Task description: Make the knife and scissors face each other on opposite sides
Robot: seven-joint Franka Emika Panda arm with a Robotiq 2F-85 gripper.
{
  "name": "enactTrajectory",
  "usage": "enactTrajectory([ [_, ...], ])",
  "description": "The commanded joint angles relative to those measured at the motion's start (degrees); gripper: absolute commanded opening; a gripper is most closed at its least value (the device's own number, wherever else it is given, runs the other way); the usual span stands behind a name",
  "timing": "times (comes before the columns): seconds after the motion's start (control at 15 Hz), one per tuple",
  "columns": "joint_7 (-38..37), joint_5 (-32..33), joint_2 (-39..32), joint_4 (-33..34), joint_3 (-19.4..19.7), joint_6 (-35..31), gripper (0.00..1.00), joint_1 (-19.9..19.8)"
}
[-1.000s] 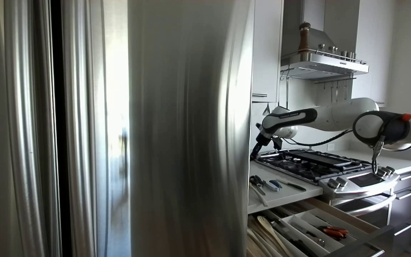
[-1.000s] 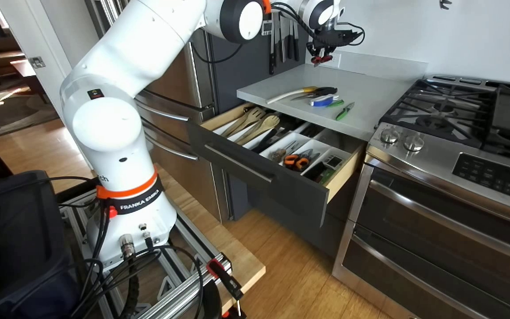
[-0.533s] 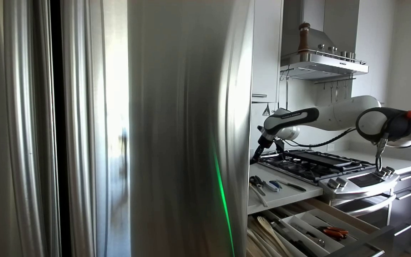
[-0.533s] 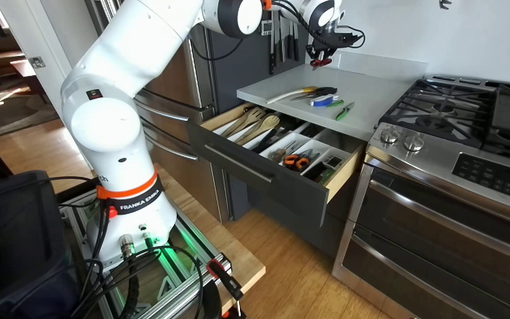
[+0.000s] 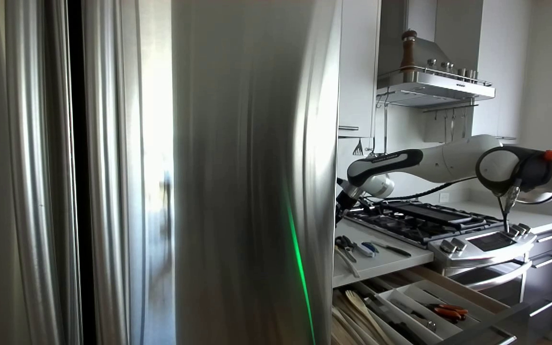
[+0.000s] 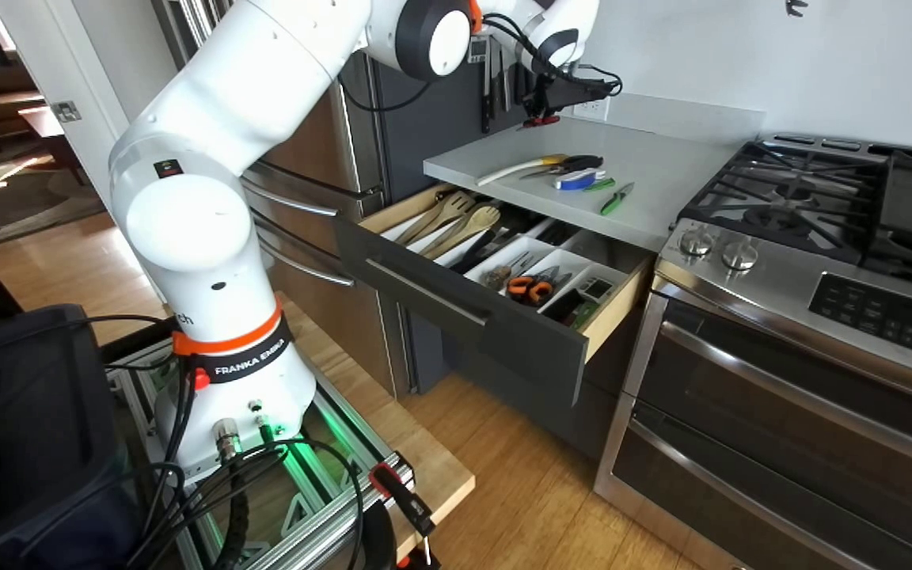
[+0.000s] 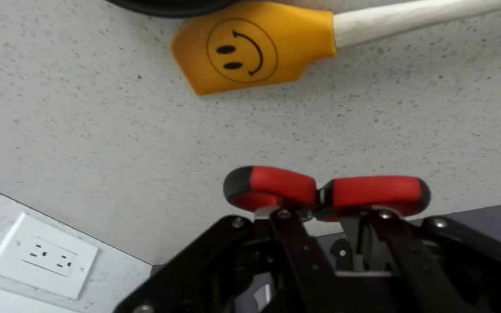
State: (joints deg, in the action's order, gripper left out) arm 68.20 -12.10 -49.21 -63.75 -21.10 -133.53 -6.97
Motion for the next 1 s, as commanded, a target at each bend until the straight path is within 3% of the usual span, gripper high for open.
enactTrajectory([
  [0.0,8.03,-2.93,-0.65,-1.64,-1.61,0.48,0.07,-0.77],
  [0.27,11.44,-4.12,-2.38,-1.87,-1.79,-1.19,0.07,-0.16],
  [0.93,10.85,-2.41,-6.21,-0.68,0.45,-0.48,0.07,1.59],
])
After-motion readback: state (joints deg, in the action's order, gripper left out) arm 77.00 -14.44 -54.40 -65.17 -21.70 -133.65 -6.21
